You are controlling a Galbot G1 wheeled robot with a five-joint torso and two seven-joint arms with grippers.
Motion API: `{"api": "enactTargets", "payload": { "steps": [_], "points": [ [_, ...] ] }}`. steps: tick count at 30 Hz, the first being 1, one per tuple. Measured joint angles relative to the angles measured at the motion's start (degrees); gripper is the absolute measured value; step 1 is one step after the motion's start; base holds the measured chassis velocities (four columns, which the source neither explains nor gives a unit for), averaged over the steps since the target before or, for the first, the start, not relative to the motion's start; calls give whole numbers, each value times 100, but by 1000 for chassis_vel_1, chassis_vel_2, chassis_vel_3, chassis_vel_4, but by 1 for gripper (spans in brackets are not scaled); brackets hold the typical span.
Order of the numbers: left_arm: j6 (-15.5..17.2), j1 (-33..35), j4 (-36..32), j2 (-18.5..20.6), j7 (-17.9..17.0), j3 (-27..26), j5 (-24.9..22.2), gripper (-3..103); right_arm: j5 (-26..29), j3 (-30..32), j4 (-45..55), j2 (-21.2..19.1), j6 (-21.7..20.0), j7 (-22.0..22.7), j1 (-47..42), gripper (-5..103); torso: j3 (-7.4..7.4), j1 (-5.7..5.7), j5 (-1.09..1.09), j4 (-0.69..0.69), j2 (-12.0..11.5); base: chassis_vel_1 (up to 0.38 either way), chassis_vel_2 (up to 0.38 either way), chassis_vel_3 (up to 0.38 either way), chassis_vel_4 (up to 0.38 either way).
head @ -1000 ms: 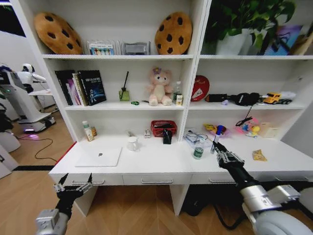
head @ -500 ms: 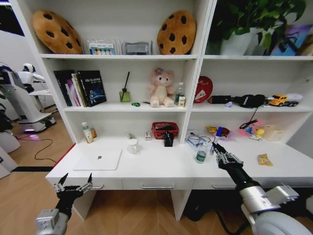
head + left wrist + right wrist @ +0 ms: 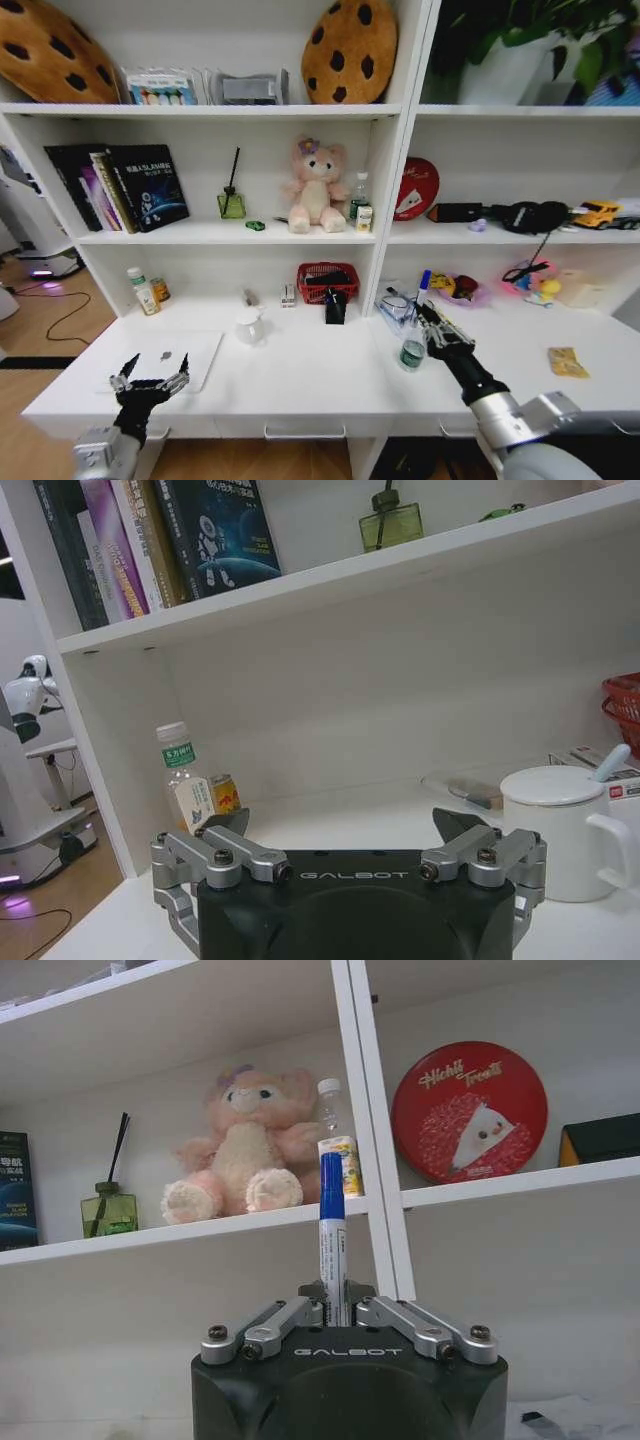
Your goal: Organize the objects on the table.
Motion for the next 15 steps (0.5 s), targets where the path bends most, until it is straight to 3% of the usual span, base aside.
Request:
{"api": "enactTargets", "payload": {
  "steps": [8,15],
  "points": [
    [0,2,0,-2,0,0,0,100,197,-529,-541,-295,-4,23,871,10,-4,-14,5,2,5,13,-12,-18,21],
    [0,1,0,-2,0,0,0,100,-259,-1064,-1579,-591,687,-343,1807,10,-2,-11,5,2,4,14,-29,-15,24]
  ]
}}
